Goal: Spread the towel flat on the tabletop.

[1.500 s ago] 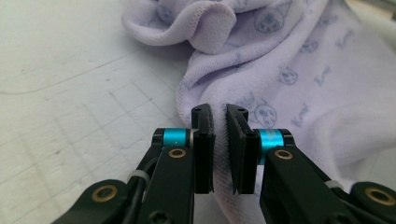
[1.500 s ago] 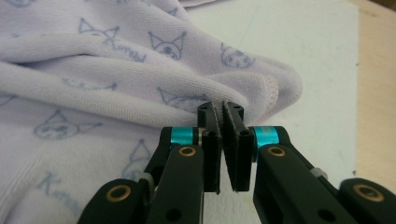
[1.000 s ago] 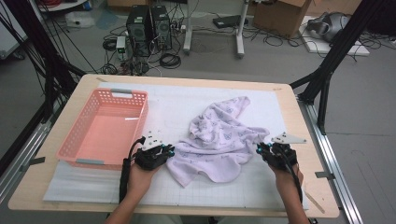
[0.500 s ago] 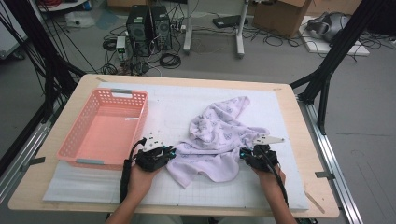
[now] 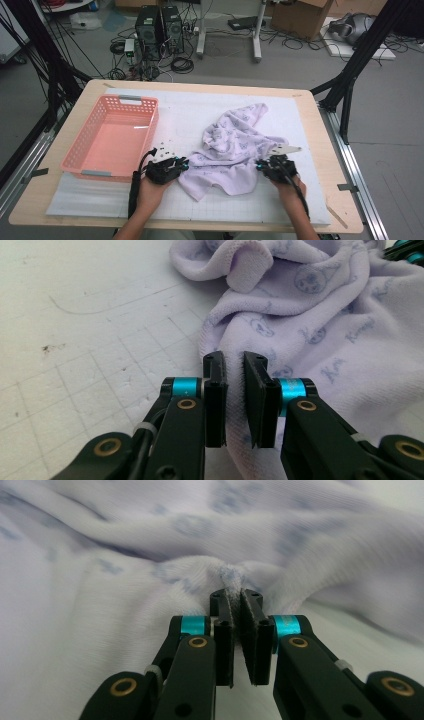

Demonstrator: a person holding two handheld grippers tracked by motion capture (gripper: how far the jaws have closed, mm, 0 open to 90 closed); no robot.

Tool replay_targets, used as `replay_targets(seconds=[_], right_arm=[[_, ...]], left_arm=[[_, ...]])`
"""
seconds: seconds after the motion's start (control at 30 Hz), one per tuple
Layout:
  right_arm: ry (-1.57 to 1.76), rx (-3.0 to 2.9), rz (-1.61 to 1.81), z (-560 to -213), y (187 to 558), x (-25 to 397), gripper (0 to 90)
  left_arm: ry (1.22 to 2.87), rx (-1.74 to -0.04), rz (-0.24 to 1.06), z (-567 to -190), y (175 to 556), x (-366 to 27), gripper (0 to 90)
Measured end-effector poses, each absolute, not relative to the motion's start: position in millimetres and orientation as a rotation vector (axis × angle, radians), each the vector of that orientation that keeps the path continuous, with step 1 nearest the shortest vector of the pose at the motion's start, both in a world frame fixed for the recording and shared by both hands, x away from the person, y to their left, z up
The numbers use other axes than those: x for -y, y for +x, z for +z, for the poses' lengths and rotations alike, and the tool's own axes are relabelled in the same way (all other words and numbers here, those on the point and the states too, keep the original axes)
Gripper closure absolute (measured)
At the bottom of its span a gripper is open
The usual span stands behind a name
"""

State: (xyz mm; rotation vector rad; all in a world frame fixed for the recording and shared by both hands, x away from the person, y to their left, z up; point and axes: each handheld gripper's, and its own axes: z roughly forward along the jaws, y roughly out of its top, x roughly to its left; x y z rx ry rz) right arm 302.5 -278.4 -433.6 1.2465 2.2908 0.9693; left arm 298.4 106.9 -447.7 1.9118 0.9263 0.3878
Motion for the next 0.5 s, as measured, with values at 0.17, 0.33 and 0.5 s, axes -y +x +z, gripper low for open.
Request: replay_targets(seconds=[0.17, 0.33, 0.5], right_arm=[[1.350, -2.190, 0.941, -418.1, 288.7, 334.0, 84.5], [1.249, -2.187, 0.741, -415.1, 293.2, 317.8, 83.1], [1.232, -2.255, 0.960, -425.7, 302.1, 293.4, 71.6]], left_arm=[[1.912, -0.882, 0.313, -448.9, 296.5, -96.9, 80.6], [1.964, -0.803, 0.304, -448.6, 288.8, -76.6, 80.7], [1.902, -0.900, 0.391, -442.8, 295.3, -99.5, 81.4]])
